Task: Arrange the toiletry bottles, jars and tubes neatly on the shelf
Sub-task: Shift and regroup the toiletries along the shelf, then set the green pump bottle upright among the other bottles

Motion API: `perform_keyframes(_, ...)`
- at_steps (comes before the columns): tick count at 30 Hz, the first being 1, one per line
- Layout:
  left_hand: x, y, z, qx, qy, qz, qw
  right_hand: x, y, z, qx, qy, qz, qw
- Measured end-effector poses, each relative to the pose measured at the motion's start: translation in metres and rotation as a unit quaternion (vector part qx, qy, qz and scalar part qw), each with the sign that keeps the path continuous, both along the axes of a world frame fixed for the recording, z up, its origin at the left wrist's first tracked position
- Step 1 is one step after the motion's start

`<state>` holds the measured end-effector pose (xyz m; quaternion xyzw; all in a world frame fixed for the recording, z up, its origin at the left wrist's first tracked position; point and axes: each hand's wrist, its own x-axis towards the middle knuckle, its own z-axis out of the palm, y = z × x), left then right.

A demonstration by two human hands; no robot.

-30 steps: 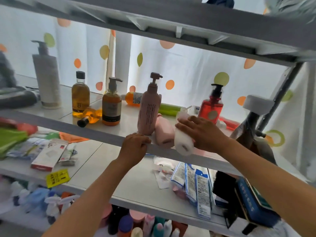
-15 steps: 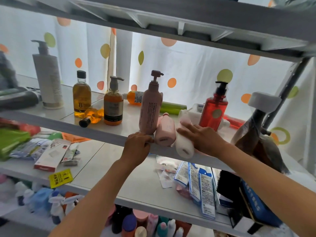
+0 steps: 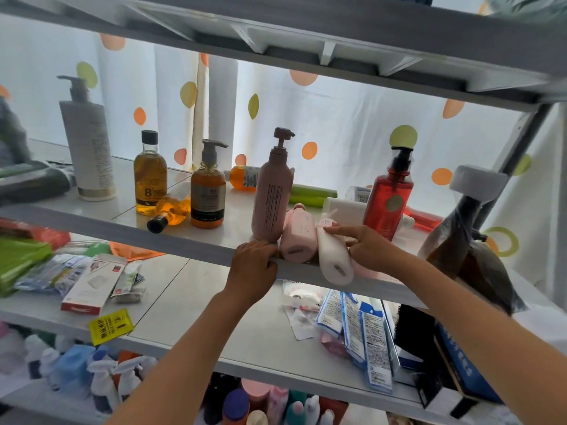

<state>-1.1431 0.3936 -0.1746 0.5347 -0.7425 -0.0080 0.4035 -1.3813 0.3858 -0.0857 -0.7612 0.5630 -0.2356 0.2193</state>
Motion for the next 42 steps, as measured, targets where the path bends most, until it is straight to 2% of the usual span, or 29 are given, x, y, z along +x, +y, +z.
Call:
perform_keyframes(2,0.000,0.000,-0.001,-0.001,0.000,-0.003,1.000,0.011,0.006,0.004,0.035,-0.108,-0.047,0.992)
perform_keyframes(4,0.000,-0.001,0.000,0.006,0.009,-0.005,1.000,0.018,0.007,0.003,0.024,-0.159,-0.077,0.984)
perform_keyframes(8,0.002,0.001,0.008,0.016,0.012,-0.010,1.000,0.023,0.004,-0.011,-0.051,-0.097,-0.108,0.988)
perform_keyframes(17,0.015,0.012,0.012,0.048,0.008,-0.065,0.997,0.034,0.010,-0.013,-0.077,-0.101,-0.127,0.984)
perform_keyframes(19,0.019,0.014,0.017,0.079,0.003,-0.075,0.994,0.038,0.011,-0.009,-0.074,-0.060,-0.128,0.987)
perform_keyframes(21,0.026,0.014,0.028,0.103,0.001,-0.066,0.992,0.043,0.011,-0.002,-0.080,0.020,-0.130,0.988)
perform_keyframes(24,0.044,0.016,0.057,0.052,0.019,-0.052,0.997,0.052,0.008,0.013,-0.119,0.079,-0.139,0.980)
perform_keyframes(29,0.081,0.007,0.137,-0.037,0.087,-0.079,0.992,0.075,-0.011,0.049,-0.198,0.007,-0.157,0.968)
perform_keyframes(32,0.101,-0.012,0.182,-0.033,0.115,-0.090,0.989,0.090,-0.035,0.066,-0.210,-0.035,-0.162,0.963)
perform_keyframes(36,0.121,-0.056,0.219,-0.026,0.031,-0.070,0.997,0.102,-0.070,0.071,-0.204,-0.069,-0.159,0.964)
perform_keyframes(42,0.141,-0.140,0.253,0.047,-0.021,-0.092,0.994,0.102,-0.130,0.088,-0.125,-0.003,-0.122,0.985)
